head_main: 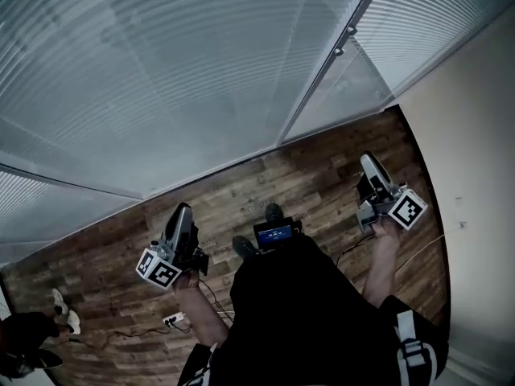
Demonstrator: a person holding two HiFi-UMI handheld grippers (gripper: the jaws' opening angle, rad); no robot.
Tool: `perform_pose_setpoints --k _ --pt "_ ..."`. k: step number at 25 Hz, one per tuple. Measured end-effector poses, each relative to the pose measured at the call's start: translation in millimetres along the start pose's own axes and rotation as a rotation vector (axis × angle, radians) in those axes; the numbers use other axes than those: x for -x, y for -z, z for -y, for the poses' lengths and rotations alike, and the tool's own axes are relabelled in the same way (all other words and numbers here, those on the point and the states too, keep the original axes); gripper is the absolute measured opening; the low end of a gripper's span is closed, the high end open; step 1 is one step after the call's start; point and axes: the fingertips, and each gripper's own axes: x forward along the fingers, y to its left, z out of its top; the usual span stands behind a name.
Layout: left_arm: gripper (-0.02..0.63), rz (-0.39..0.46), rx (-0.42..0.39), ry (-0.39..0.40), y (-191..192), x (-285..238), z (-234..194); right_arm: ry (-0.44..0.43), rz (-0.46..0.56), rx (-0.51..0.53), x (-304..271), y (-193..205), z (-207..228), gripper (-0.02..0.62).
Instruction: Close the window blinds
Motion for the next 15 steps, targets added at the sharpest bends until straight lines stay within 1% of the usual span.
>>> perform_pose_setpoints --k 4,9,11,15 --pt "0.055 0.029 -0.054 0.004 -13.5 14.5 20.1 -0.086 -0.008 0.017 -11.8 -0.6 -32.7 0.126" --pt "0.055 0.063 -0.084 -0.042 -14.1 28.6 29.4 -0.147 -0.046 0.004 -17.8 4.9 -40.5 0.126" --pt "0.055 0.064 -0.087 -0.060 -5.0 25.9 37.0 -0.158 -0.052 -0.013 -12.0 2.4 -30.5 0.126" --pt "0.055 0.054 -0.099 -0.091 23.3 10.0 63.0 -0.174 -0.062 -0.056 9.5 -4.8 4.6 0.126"
